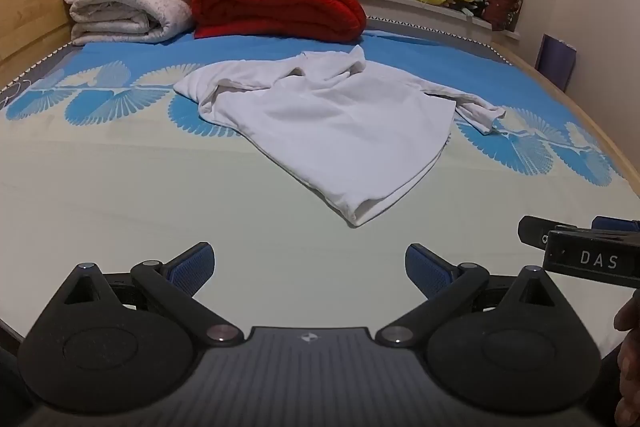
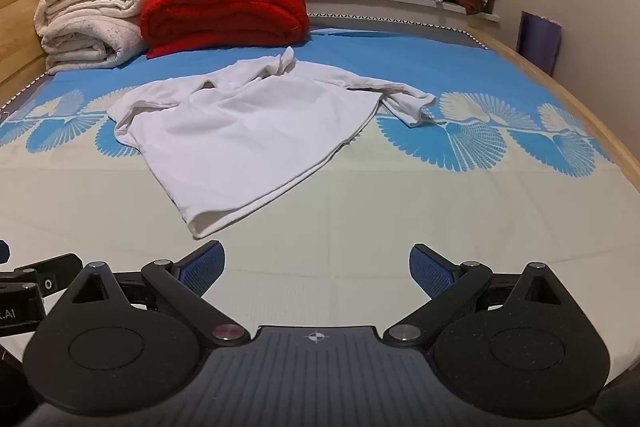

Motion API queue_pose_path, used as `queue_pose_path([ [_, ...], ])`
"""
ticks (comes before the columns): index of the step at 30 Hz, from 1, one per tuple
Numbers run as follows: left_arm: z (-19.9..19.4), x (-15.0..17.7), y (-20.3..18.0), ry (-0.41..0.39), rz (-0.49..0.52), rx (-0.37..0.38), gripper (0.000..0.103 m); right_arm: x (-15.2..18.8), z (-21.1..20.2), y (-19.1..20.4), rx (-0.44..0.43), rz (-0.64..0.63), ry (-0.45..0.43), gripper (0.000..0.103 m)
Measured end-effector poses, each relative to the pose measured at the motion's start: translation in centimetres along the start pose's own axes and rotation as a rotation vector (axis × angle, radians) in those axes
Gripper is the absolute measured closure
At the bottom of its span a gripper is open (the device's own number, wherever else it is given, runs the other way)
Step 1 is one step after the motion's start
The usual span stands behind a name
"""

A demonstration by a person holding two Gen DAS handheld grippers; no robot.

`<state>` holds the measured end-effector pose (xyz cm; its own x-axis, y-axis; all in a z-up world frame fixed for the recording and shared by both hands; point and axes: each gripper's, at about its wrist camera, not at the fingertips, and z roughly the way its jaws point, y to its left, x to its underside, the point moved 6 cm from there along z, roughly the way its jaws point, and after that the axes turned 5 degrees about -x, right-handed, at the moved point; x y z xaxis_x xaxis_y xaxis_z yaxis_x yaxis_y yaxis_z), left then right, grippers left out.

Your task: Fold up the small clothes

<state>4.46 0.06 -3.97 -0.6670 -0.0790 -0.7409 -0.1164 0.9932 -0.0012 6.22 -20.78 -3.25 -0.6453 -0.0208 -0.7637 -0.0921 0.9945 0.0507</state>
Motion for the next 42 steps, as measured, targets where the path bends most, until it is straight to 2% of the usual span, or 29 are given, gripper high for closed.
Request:
queue_pose_path([
  [40, 0.04, -0.01, 0.31, 0.019, -0.037, 0.007, 0.001, 0.09, 0.22, 0.31, -0.001, 0.004, 0.005, 0.004],
  [42, 0.05, -0.03, 0.30, 0.017, -0.037, 0.009, 0.001, -0.44, -0.15, -0.61, -0.002, 0.005, 0.005, 0.004],
])
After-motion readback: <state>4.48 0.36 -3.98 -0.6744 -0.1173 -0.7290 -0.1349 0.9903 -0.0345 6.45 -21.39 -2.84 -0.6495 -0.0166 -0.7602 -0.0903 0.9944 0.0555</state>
